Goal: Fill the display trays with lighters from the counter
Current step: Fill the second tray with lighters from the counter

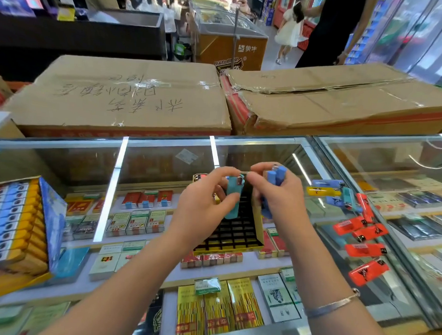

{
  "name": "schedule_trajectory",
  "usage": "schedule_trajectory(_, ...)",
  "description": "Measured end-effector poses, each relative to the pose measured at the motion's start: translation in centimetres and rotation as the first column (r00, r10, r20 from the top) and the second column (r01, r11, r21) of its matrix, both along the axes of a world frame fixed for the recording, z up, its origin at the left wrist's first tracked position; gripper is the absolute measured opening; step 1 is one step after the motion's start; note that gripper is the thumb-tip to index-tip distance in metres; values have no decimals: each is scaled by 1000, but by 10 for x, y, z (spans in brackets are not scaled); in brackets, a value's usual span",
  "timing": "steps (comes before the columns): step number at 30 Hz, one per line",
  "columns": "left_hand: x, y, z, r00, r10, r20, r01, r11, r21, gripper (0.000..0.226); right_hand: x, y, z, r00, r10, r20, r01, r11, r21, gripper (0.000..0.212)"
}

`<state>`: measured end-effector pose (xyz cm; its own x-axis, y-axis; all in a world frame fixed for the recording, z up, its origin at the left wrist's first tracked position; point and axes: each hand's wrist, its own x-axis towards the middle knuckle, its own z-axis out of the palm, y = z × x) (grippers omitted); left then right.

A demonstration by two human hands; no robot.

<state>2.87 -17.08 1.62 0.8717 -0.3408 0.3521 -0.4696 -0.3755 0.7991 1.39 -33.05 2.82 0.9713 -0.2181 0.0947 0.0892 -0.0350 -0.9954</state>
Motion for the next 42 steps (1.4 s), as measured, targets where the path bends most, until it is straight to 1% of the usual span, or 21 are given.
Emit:
schedule_trajectory(2, 7, 1, 3, 999, 3, -43, -3, 1000, 9, 35, 7, -10, -6, 984, -164, -71, 161, 986, -46, 12)
schedule_trajectory(3, 11, 2, 5, 998, 2, -69, 0, 1000, 23, 33, 10, -15, -9, 971, -201, -128, 191, 978, -90, 14)
schedule_trajectory(6, 21, 1, 9, 995, -21, -96, 29, 996, 80, 32, 15, -21, -17, 950, -164, -266, 115, 975, -188, 19)
schedule_trajectory(9, 30, -7, 15, 994, -48, -102, 66, 982, 176, 29, 15, -17, -22, 948, -97, -302, 32, 977, -212, 21)
schedule_trajectory(12, 35, -14, 16, 991, -73, -108, 101, 954, 284, 26, 13, -15, -26, 944, -91, -318, 32, 982, -185, 19)
schedule_trajectory(15, 37, -17, 13, 992, -114, -53, 125, 911, 394, 17, 13, -16, -28, 946, -100, -308, 45, 982, -181, 17)
schedule_trajectory(17, 37, -18, 10, 995, -101, 12, 83, 881, 465, 15, 13, -17, -29, 947, -100, -306, 44, 982, -186, 16)
schedule_trajectory(19, 37, -19, 7, 990, -77, 121, 3, 854, 521, 19, 13, -17, -30, 948, -103, -302, 46, 981, -190, 15)
schedule_trajectory(22, 35, -20, 2, 963, -41, 267, -111, 842, 528, 24, 15, -18, -32, 952, -110, -285, 50, 977, -210, 12)
schedule_trajectory(25, 34, -17, -3, 937, -30, 349, -172, 827, 535, 22, 15, -18, -34, 957, -104, -271, 47, 977, -209, 12)
schedule_trajectory(32, 32, -21, -6, 901, -34, 433, -233, 803, 548, 21, 17, -18, -37, 953, -112, -280, 46, 972, -232, 12)
schedule_trajectory(38, 31, -23, -4, 881, -117, 459, -209, 775, 597, 21, 16, -18, -38, 956, -106, -273, 40, 971, -237, 12)
schedule_trajectory(42, 28, -16, -13, 865, -137, 483, -204, 783, 588, 33, 15, -18, -37, 955, -111, -274, 45, 971, -234, 11)
